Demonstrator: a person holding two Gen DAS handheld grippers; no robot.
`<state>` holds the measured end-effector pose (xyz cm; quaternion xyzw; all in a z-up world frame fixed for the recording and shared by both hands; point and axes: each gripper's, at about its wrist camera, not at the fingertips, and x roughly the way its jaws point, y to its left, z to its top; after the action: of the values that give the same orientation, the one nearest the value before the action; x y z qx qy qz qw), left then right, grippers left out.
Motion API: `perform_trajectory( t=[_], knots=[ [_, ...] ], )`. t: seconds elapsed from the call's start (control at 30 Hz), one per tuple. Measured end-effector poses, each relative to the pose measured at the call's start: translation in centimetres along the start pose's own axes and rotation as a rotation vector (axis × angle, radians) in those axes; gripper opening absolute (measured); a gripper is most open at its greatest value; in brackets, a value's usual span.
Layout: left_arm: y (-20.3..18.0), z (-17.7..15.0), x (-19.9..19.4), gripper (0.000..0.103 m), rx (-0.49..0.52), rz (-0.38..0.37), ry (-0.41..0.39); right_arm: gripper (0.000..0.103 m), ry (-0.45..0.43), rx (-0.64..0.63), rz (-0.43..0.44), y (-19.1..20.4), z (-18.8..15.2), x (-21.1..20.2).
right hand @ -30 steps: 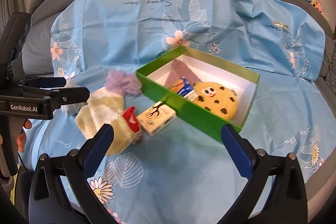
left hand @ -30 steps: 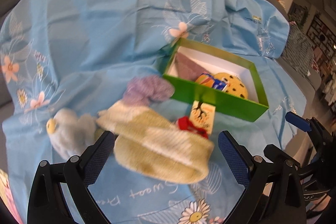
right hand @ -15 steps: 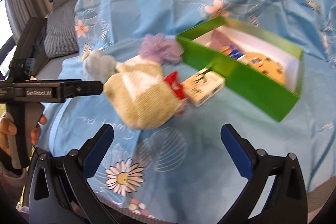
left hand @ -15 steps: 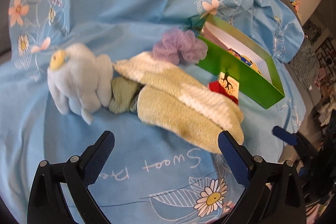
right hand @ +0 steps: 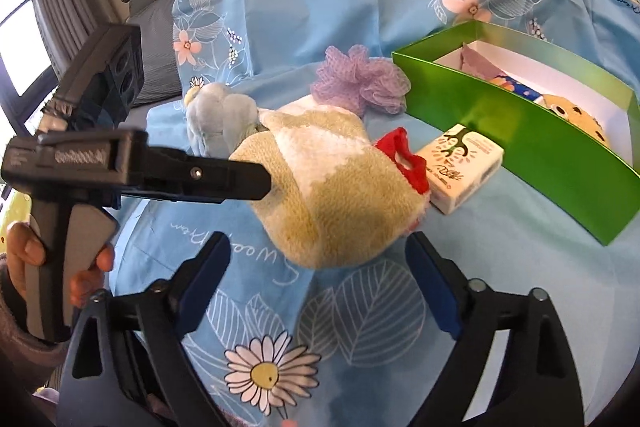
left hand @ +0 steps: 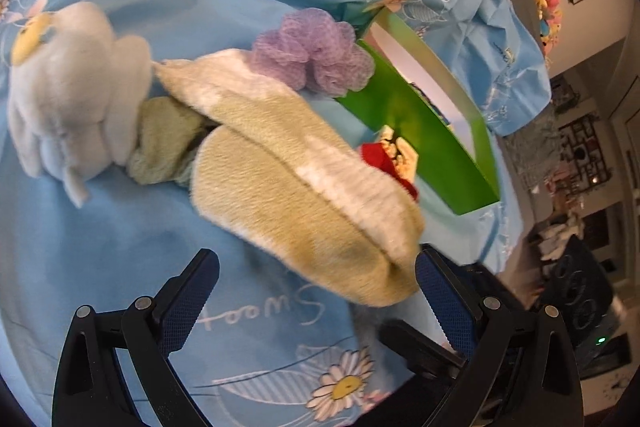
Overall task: Organize soft objects
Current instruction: 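Close both grippers on the yellow-and-white knit towel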
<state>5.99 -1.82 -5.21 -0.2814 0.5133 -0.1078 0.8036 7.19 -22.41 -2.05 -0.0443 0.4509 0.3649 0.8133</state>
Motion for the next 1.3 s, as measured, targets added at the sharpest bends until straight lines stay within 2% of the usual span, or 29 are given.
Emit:
perform_trajectory(
  t=[0.07,0.17,0.2,0.37,0.4,0.5,0.57,0.63,0.7,0.83,1.0,1.07,1.2,1.3],
  knots=[
    [-0.2,0.1,0.2,0.098,-0.012,-0.021,0.014,0.07,0.008,0.005,0.003,-0.2,0.1,0.3],
    [-0.5,0.0,0.5,0.084,-0.032,-0.066,0.036,0.059,0.012,0.0,-0.001,-0.2,0.1,0.5],
    [-0.6,0.0,0.5,0.079,-0.033,-0.072,0.039,0.051,0.014,-0.001,0.0,-0.2,0.2,0.6],
    [-1.2,0.1,0.6,0.058,-0.045,-0.092,0.036,0.025,0.021,0.0,0.016,-0.2,0.0,0.8],
    [-1.2,0.1,0.6,0.05,-0.051,-0.099,0.03,0.021,0.02,-0.002,0.018,-0.1,0.0,0.7],
    [-0.9,0.0,0.2,0.026,-0.085,-0.17,0.02,0.016,0.004,0.004,0.036,0.0,0.0,0.3],
    [-0.9,-0.2,-0.4,0.022,-0.084,-0.192,-0.004,0.014,-0.013,0.024,0.062,-0.1,0.2,-0.3],
    [-1.2,-0.4,-1.1,0.014,-0.077,-0.216,-0.02,0.013,-0.029,0.034,0.085,-0.1,0.4,-1.0],
    [-1.6,-0.3,-1.6,0.013,-0.075,-0.248,-0.031,0.013,-0.047,0.02,0.09,0.3,0.7,-1.8],
    [-2.6,0.2,-3.3,0.012,-0.056,-0.258,-0.069,0.013,-0.085,-0.013,0.093,1.2,1.8,-3.3],
    [-3.8,1.9,-6.0,0.012,-0.024,-0.254,-0.128,0.013,-0.143,-0.079,0.087,2.3,4.7,-5.4],
    [-4.1,2.4,-6.6,0.012,-0.01,-0.236,-0.147,0.013,-0.096,-0.099,0.116,2.5,6.2,-5.3],
    [-3.3,2.3,-5.3,0.012,-0.03,-0.208,-0.107,0.013,-0.042,-0.116,0.064,2.3,7.5,-4.9],
    [-2.7,1.8,-4.8,0.012,-0.052,-0.224,-0.083,0.013,-0.015,-0.144,0.061,2.3,7.2,-5.0]
  ],
)
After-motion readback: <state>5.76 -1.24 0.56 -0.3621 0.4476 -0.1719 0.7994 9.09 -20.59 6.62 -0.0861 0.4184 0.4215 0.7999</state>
